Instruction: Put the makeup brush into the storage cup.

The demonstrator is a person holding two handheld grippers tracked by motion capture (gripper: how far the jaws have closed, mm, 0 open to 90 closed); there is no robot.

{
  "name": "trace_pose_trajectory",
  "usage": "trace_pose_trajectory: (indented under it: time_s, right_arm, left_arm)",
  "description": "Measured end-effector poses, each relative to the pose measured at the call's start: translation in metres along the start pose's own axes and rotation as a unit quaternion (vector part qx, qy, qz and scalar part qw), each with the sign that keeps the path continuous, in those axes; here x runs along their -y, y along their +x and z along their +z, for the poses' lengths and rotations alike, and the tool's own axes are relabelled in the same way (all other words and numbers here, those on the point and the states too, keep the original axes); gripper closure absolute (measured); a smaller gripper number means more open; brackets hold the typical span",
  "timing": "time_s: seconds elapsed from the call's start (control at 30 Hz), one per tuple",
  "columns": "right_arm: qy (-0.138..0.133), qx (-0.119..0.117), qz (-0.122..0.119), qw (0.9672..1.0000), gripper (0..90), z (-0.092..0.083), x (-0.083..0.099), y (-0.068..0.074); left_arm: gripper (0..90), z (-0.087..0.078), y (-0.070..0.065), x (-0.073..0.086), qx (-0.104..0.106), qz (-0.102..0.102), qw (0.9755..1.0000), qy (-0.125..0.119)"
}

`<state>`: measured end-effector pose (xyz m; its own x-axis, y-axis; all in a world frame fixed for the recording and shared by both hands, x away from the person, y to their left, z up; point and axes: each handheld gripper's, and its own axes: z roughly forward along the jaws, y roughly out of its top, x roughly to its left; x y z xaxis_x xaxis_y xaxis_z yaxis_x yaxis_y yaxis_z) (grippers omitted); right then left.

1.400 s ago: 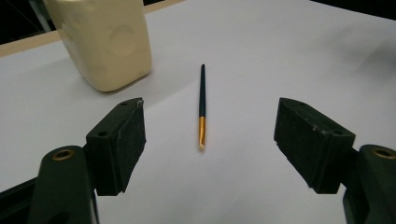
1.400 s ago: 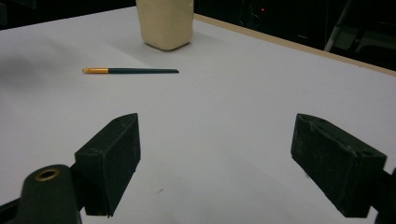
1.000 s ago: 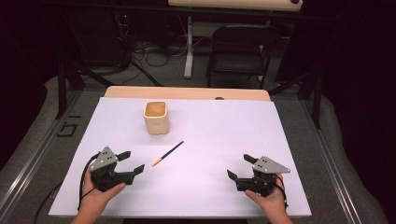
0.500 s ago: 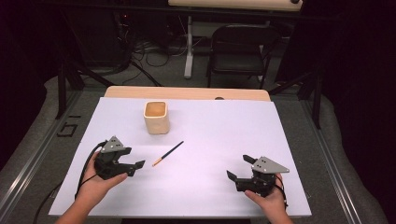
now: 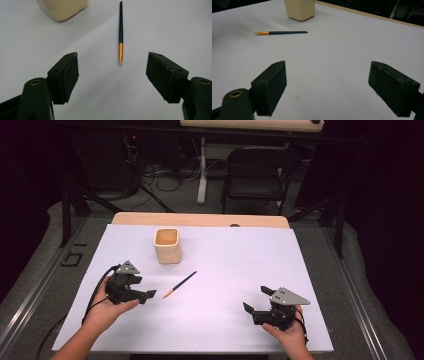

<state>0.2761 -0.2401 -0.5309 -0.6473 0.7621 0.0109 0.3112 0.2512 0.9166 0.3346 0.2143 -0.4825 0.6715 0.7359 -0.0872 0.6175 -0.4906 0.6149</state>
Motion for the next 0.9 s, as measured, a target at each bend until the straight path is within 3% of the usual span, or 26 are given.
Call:
trace_pose_trajectory:
  time_s: [0.17,0.53,0.9]
  right_arm:
    - [-0.001,0.001,0.000,1.0000,14.9,0.001,0.001,0.000]
    - [0.002,-0.001,0.001,1.0000,15.0,0.001,0.001,-0.001]
    - [0.003,-0.004,0.001,1.0000,15.0,0.002,0.001,0.000]
  left_arm:
    - [27.1,0.003,0.003,-0.011,-0.011,0.005,0.9996,0.026]
    - [27.5,0.010,0.001,-0.033,-0.019,0.019,0.9979,0.059]
    - [28.0,0.022,-0.002,-0.051,-0.024,0.036,0.9928,0.112]
